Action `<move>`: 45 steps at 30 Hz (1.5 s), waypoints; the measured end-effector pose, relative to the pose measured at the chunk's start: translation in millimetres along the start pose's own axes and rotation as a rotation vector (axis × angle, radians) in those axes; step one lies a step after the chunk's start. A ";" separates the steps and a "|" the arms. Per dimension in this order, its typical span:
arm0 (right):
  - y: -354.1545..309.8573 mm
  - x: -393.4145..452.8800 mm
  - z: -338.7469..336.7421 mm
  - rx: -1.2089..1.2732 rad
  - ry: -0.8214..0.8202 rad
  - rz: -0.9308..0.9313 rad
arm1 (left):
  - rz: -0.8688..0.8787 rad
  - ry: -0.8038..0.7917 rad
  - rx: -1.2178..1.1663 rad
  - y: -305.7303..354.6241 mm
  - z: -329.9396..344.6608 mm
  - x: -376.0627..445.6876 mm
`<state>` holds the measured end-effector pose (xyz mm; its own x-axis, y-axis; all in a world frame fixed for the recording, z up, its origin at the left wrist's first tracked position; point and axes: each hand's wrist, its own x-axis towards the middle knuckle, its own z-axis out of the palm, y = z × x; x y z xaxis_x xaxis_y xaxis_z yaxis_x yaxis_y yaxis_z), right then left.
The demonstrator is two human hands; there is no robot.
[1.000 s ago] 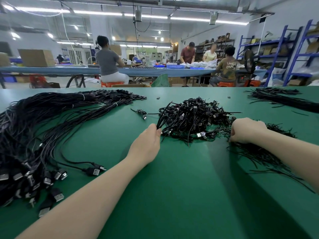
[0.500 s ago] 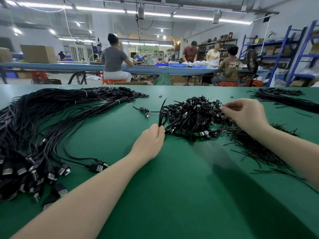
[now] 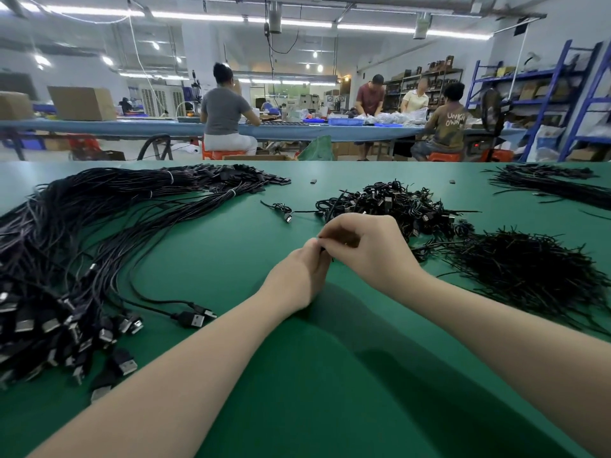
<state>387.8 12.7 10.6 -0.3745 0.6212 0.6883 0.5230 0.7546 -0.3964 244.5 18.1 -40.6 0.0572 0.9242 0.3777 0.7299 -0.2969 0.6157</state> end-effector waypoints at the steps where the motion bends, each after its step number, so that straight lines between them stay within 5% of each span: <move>1: -0.9 -0.3 -0.5 -0.010 -0.015 0.005 | -0.001 0.010 0.030 1.1 -0.1 -0.1; 4: -5.4 2.6 -9.4 -0.130 -0.087 -0.067 | 0.001 0.043 0.284 6.0 1.6 -0.1; 8: -8.6 25.0 -29.4 -0.477 -0.361 -0.160 | 0.221 0.068 0.711 15.2 8.8 -5.1; 11: 2.1 48.3 -49.4 -0.273 -0.666 0.245 | 0.387 0.081 0.697 16.9 4.5 -5.8; 14: 19.0 51.6 -63.9 0.209 -0.837 0.715 | 0.552 0.117 0.539 21.4 -0.2 -8.1; 20: 22.6 28.7 -12.3 1.024 -0.404 1.014 | 0.190 0.184 -0.253 19.1 -1.4 -5.9; 25: 15.2 11.9 40.3 1.084 0.057 0.894 | -0.058 0.246 -0.508 17.7 0.4 2.6; 28: 17.3 4.2 49.4 0.945 0.190 0.784 | -0.086 0.213 -0.496 16.3 -0.6 5.3; 38: 22.3 -3.0 44.2 1.066 0.101 0.784 | -0.127 0.138 -0.522 4.0 2.5 11.4; 45: 26.4 -4.3 35.0 0.934 0.044 0.783 | -0.125 0.068 -0.606 2.4 0.8 9.3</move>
<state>376.5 37.4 -24.1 -0.1689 0.9824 0.0803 -0.1629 0.0526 -0.9852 247.4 26.2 -36.2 -0.0614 0.9492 0.3086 0.2109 -0.2899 0.9335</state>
